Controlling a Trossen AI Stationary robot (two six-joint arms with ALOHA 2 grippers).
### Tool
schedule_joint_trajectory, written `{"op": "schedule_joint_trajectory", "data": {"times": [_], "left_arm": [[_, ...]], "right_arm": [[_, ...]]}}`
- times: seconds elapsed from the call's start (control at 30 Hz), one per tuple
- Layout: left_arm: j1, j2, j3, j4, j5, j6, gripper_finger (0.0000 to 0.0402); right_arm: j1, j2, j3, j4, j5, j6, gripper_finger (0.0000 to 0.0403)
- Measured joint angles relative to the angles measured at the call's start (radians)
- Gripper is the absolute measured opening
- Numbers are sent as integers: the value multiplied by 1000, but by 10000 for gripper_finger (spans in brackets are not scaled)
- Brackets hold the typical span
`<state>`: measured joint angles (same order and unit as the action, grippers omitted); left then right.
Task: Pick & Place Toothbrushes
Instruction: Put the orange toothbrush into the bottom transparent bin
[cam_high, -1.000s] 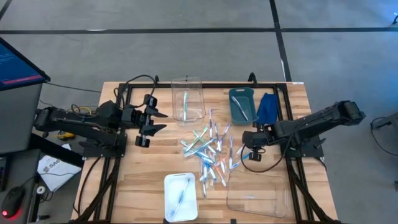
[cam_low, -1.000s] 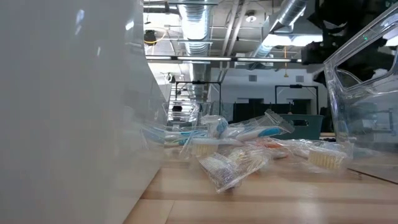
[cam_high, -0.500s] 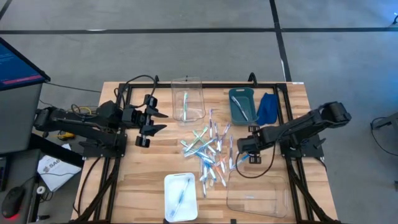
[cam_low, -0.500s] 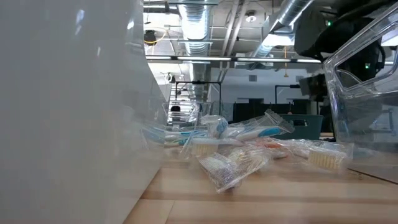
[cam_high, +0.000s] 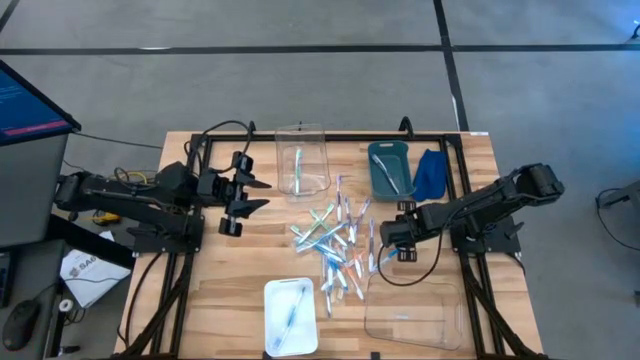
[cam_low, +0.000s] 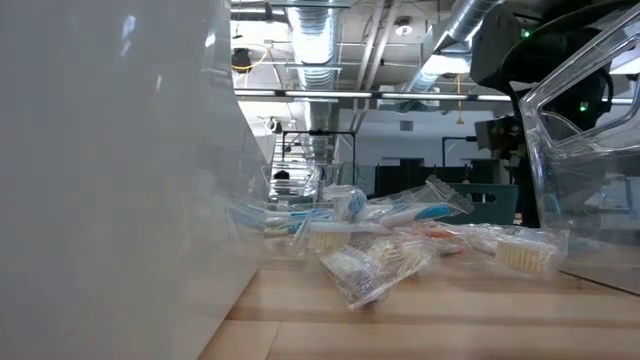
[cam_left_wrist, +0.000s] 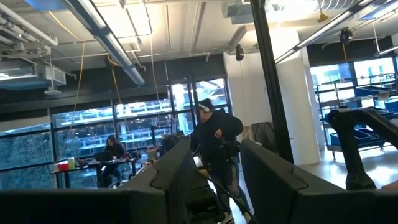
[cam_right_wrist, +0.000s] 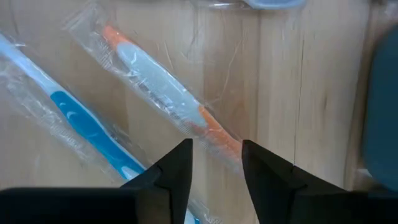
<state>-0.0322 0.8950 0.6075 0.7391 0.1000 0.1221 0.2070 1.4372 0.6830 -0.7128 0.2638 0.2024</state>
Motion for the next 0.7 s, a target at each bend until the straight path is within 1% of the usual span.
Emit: {"op": "schedule_joint_trajectory", "data": {"times": [0.17,0.3,0.7], "left_arm": [[0,0,0,-3,-4,0,135],[0,0,0,-3,-4,0,135],[0,0,0,-6,-3,0,135]], "right_arm": [[0,0,0,2,0,-3,142],[0,0,0,5,0,-63,146],[-8,1,0,92,9,-136,149]]}}
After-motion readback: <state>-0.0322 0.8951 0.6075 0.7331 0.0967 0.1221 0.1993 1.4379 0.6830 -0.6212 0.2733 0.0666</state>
